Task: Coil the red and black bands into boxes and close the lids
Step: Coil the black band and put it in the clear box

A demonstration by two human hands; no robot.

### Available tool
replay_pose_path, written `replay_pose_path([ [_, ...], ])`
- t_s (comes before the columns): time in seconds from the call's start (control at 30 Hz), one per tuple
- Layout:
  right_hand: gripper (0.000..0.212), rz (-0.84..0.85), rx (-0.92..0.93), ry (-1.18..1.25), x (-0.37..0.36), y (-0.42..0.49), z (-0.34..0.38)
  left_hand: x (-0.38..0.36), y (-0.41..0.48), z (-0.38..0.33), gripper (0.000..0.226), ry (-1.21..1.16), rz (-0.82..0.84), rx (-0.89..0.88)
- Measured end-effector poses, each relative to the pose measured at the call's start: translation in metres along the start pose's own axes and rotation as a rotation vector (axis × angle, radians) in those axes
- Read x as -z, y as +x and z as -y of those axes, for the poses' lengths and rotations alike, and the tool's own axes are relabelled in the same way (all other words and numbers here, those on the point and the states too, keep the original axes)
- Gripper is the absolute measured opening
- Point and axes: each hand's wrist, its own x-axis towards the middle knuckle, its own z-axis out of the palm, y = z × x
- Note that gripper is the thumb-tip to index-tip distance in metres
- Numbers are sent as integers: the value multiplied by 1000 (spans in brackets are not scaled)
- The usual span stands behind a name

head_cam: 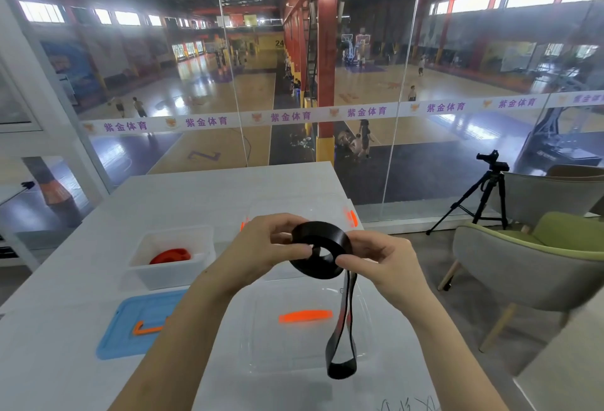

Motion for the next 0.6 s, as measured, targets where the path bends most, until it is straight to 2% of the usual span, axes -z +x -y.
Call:
replay_pose_path([
  [0.07, 30, 65, -6, -61, 0, -2, 0, 1, 0, -2, 48, 96, 13, 15],
  [0.1, 29, 94, -6, -91, -2, -2, 1, 1, 1, -2, 48, 160, 32, 14],
  [0.17, 28, 128, 2, -137, -3, -3, 1, -3, 3, -2, 33, 323, 88, -10],
  [0.23, 28, 131, 0, -137, -4, -2, 1, -7, 3, -3, 22, 363, 95, -30],
  [0.33, 32, 126, -37, -70, -1, 1, -1, -10, 1, 0, 16, 284, 22, -77],
  [0.47, 37, 132, -119, 1, 4, 5, -7, -12, 0, 3, 20, 49, -93, -61],
  [0.6, 33, 97, -121, 15, 3, 3, -12, -19, 0, 6, 19, -43, -108, -49],
])
